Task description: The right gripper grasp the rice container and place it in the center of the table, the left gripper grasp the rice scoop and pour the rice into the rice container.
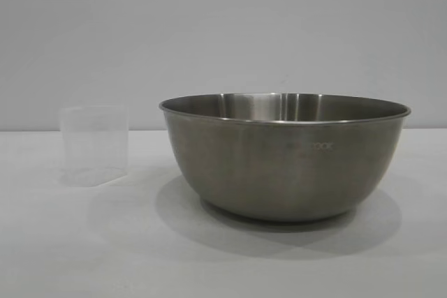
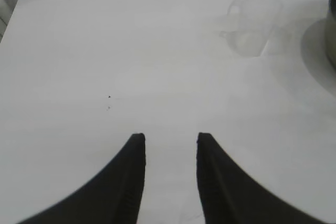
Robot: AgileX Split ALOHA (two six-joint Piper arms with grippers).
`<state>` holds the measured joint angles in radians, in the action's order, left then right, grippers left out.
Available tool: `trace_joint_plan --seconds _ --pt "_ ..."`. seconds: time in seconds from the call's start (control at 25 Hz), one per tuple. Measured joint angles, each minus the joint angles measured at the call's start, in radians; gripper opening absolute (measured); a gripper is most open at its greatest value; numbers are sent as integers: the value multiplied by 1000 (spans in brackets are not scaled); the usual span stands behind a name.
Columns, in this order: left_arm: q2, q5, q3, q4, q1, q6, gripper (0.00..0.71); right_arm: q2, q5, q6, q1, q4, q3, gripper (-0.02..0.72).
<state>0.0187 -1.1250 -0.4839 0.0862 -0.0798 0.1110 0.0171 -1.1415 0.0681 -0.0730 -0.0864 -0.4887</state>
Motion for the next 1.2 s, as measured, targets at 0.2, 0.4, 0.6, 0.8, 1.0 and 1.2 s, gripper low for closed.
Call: trace_joint_plan --seconds 0.2,0.4,0.6,0.8,1.0,1.2 --pt "0 0 0 0 0 0 195 0 0 0 34 0 0 360" --pt "0 0 0 0 0 0 195 0 0 0 34 0 0 360" --pt "0 0 0 0 0 0 195 0 0 0 34 0 0 360" --pt "0 0 0 0 0 0 195 0 0 0 34 0 0 360" --pt "0 0 0 0 0 0 195 0 0 0 34 0 0 360" --pt "0 0 0 0 0 0 195 0 0 0 34 0 0 360"
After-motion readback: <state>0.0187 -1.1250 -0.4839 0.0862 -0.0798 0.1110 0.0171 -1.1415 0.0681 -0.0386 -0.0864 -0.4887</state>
